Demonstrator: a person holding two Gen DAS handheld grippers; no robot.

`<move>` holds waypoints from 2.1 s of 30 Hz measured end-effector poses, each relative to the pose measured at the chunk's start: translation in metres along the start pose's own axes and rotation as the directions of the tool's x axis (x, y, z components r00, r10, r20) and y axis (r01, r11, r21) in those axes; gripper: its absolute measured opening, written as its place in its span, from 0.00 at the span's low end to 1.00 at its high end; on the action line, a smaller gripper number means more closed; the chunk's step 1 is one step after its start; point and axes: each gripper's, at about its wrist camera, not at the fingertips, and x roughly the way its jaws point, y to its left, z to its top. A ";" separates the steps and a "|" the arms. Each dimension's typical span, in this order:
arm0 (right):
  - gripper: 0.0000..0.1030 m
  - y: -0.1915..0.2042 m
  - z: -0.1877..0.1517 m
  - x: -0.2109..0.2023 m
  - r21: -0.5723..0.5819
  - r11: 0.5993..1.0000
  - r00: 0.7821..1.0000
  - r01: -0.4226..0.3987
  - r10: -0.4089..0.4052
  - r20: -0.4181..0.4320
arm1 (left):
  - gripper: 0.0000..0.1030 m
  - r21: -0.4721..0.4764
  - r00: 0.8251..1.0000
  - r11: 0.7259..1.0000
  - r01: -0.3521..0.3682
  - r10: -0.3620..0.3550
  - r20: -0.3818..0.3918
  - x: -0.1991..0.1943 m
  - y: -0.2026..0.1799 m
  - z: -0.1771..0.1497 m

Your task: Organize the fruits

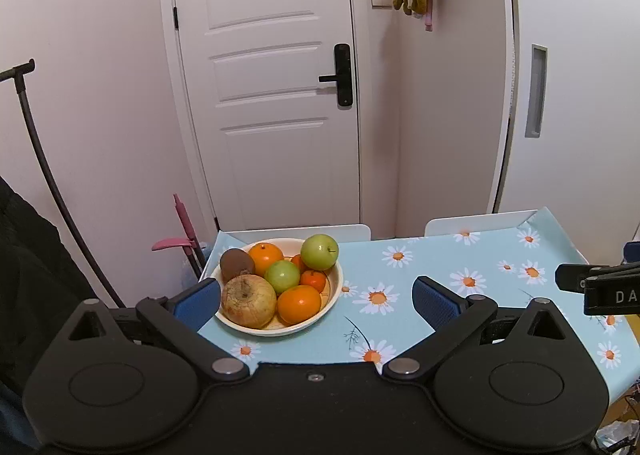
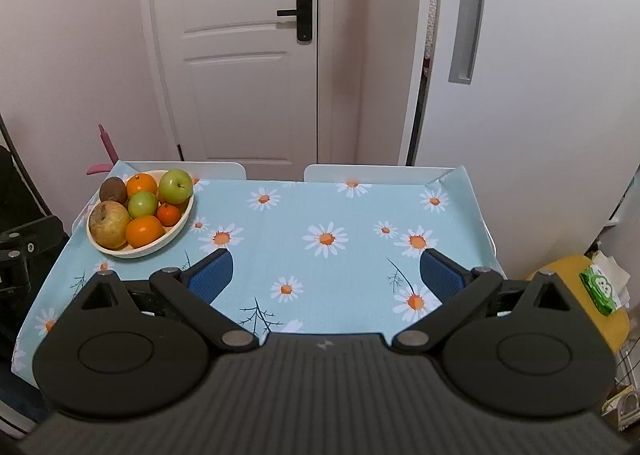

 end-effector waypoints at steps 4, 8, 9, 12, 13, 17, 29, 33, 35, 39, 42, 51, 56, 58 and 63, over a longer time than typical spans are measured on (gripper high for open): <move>1.00 -0.001 0.001 -0.001 0.004 1.000 1.000 0.007 -0.007 0.001 | 1.00 0.006 1.000 1.000 0.001 -0.001 0.003 -0.001 0.000 0.000; 1.00 0.000 0.001 0.001 0.005 1.000 1.000 0.011 -0.011 -0.003 | 1.00 0.003 1.000 1.000 0.003 -0.003 0.006 0.001 0.000 0.001; 1.00 0.000 0.001 0.001 0.006 1.000 1.000 0.012 -0.012 -0.004 | 1.00 0.002 1.000 1.000 0.003 -0.003 0.007 0.001 0.000 0.000; 1.00 0.000 0.002 0.003 0.006 1.000 1.000 0.015 -0.014 -0.009 | 1.00 0.001 1.000 1.000 0.005 -0.005 0.009 0.001 0.001 0.000; 1.00 0.000 0.002 0.004 0.006 1.000 1.000 0.015 -0.015 -0.010 | 1.00 0.001 1.000 1.000 0.005 -0.005 0.010 0.000 0.001 -0.001; 1.00 0.001 0.002 0.005 0.004 1.000 1.000 0.015 -0.015 -0.014 | 1.00 0.002 1.000 1.000 0.005 -0.005 0.009 0.000 0.001 -0.001; 1.00 0.005 0.003 0.008 -0.001 1.000 1.000 0.007 -0.007 -0.030 | 1.00 -0.014 1.000 1.000 0.002 -0.002 -0.001 0.006 0.006 0.001; 1.00 0.005 0.004 0.009 0.003 1.000 0.999 0.012 -0.012 -0.032 | 1.00 -0.017 1.000 1.000 0.002 -0.002 -0.002 0.007 0.007 0.001; 1.00 0.004 0.004 0.010 0.005 1.000 0.999 0.015 -0.015 -0.034 | 1.00 -0.017 1.000 1.000 0.003 -0.003 -0.003 0.007 0.007 0.001; 1.00 0.004 0.005 0.012 0.007 1.000 0.999 0.018 -0.018 -0.036 | 1.00 -0.014 1.000 1.000 0.006 -0.006 -0.008 0.009 0.006 0.001; 1.00 0.004 0.005 0.013 0.008 1.000 0.999 0.020 -0.020 -0.035 | 1.00 -0.013 1.000 1.000 0.007 -0.007 -0.011 0.010 0.006 0.001; 1.00 0.003 0.006 0.016 0.009 1.000 0.999 0.022 -0.022 -0.042 | 1.00 -0.015 1.000 1.000 0.009 -0.010 -0.018 0.013 0.006 0.002; 1.00 0.002 0.006 0.018 0.013 1.000 0.999 0.022 -0.022 -0.043 | 1.00 -0.008 1.000 1.000 0.015 -0.015 -0.027 0.014 0.005 0.002; 1.00 0.002 0.006 0.019 0.015 1.000 0.999 0.022 -0.022 -0.046 | 1.00 -0.005 0.999 1.000 0.015 -0.015 -0.031 0.015 0.004 0.001; 1.00 0.002 0.007 0.022 0.018 1.000 0.998 0.021 -0.020 -0.056 | 1.00 -0.005 0.999 1.000 0.016 -0.016 -0.037 0.017 0.003 0.002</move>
